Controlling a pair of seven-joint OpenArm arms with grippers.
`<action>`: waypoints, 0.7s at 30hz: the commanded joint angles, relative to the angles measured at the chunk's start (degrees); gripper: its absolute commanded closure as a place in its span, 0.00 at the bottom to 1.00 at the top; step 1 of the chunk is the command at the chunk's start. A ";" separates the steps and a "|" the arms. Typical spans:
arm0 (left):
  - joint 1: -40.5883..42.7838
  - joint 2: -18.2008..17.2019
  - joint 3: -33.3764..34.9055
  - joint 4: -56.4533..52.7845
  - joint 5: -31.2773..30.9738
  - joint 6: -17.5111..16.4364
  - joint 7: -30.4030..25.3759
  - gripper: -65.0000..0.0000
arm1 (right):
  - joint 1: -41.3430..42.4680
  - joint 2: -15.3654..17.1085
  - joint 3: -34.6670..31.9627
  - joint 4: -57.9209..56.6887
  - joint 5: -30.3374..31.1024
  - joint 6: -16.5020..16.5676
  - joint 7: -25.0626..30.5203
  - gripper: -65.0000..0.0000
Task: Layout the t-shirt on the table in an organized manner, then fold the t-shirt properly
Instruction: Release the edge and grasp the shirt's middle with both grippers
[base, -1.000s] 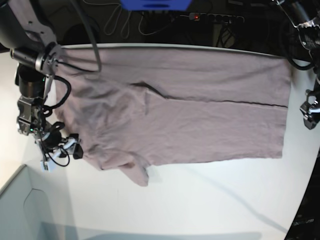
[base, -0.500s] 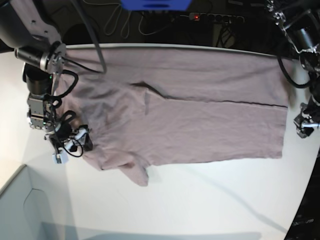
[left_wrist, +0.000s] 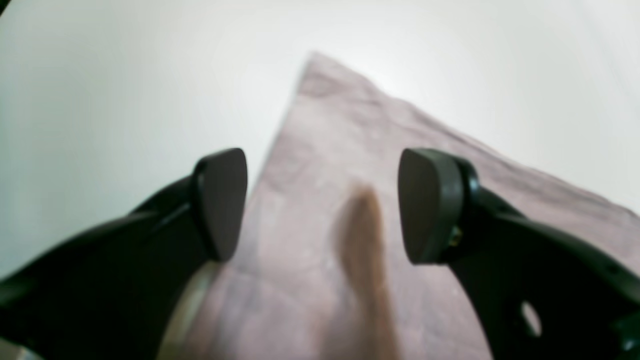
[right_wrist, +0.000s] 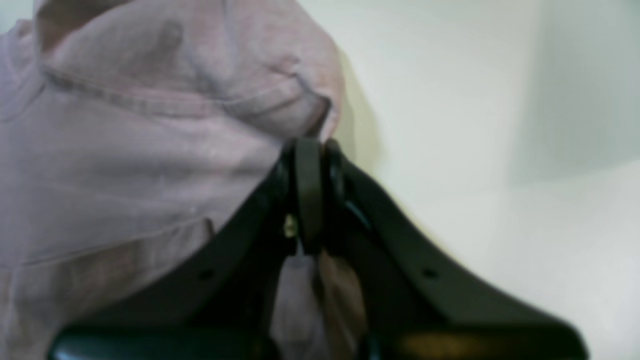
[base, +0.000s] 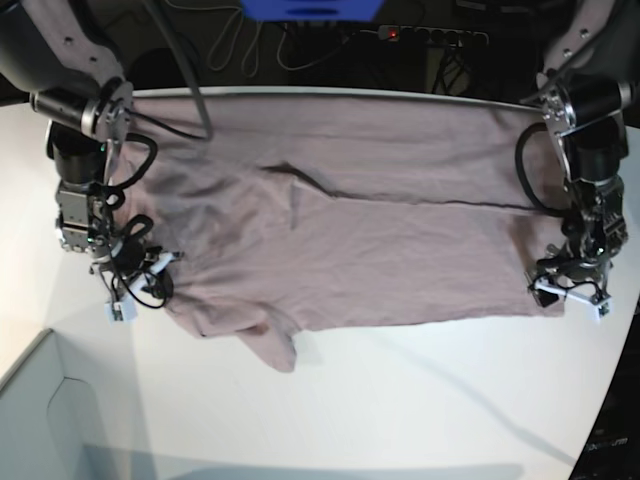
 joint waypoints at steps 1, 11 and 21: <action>-1.96 -1.10 0.64 -1.47 -0.20 -0.06 -2.22 0.30 | 1.11 0.60 0.01 0.59 -0.09 -0.33 -0.17 1.00; -3.36 -1.89 1.17 -9.12 -0.11 0.29 -8.19 0.30 | 1.11 0.60 0.01 0.59 -0.09 -0.33 -0.17 1.00; -3.36 -1.54 1.25 -9.12 -0.11 0.03 -8.19 0.72 | 0.85 0.78 0.01 0.59 -0.09 -0.33 -0.17 1.00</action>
